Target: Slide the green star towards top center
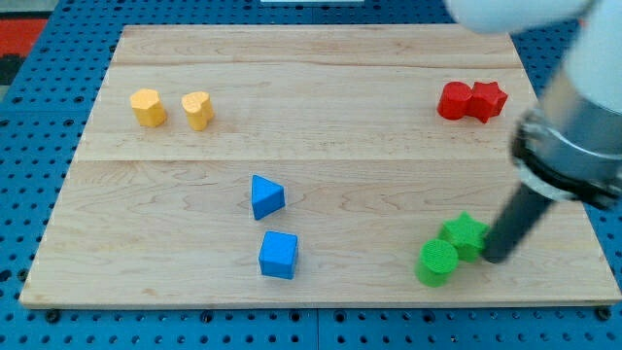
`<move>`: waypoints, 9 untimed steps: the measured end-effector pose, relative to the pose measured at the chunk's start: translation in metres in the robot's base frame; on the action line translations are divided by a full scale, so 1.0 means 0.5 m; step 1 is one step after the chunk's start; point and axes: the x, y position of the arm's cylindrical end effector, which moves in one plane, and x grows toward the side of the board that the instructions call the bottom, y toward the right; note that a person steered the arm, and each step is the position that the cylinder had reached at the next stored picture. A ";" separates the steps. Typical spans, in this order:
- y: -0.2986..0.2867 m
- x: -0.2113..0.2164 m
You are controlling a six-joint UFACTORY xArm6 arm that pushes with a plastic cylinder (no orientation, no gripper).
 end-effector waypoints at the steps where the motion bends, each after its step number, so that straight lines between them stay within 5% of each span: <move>1: -0.090 -0.132; 2: -0.192 -0.155; 3: -0.037 -0.137; 4: -0.125 -0.026; 5: -0.266 -0.055; 6: -0.278 -0.192; 8: -0.192 -0.269; 9: -0.275 -0.369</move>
